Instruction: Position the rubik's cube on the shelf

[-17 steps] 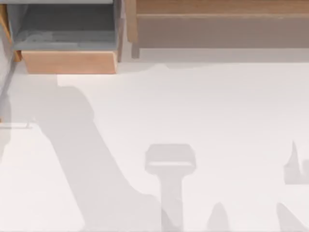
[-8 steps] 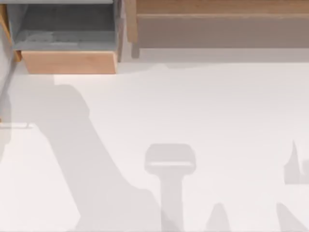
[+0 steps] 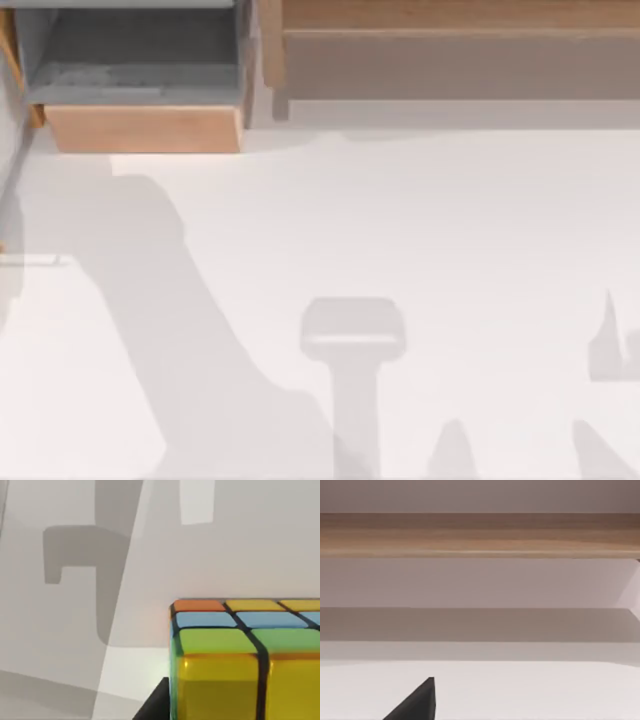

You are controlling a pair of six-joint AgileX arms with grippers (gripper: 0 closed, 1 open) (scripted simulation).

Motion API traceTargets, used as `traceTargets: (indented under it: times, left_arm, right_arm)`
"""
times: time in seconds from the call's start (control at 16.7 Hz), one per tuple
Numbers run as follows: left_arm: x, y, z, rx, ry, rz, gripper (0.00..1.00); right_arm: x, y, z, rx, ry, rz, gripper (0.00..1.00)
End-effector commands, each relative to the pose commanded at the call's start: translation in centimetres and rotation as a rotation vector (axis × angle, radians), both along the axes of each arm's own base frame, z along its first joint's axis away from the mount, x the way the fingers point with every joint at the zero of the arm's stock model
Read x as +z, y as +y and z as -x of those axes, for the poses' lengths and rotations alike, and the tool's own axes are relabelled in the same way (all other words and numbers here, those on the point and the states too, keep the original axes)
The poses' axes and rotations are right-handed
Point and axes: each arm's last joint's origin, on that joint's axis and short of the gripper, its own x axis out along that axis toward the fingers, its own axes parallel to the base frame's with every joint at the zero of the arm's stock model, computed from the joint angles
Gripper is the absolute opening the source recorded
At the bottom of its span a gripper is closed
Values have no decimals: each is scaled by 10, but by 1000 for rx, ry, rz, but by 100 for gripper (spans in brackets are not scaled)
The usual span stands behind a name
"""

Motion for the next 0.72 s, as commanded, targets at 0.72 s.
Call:
traceTargets:
  times: [0.72]
  left_arm:
    - [1,2,1,11,8,6,0]
  right_arm:
    - [0,0,0,0,0,0,100]
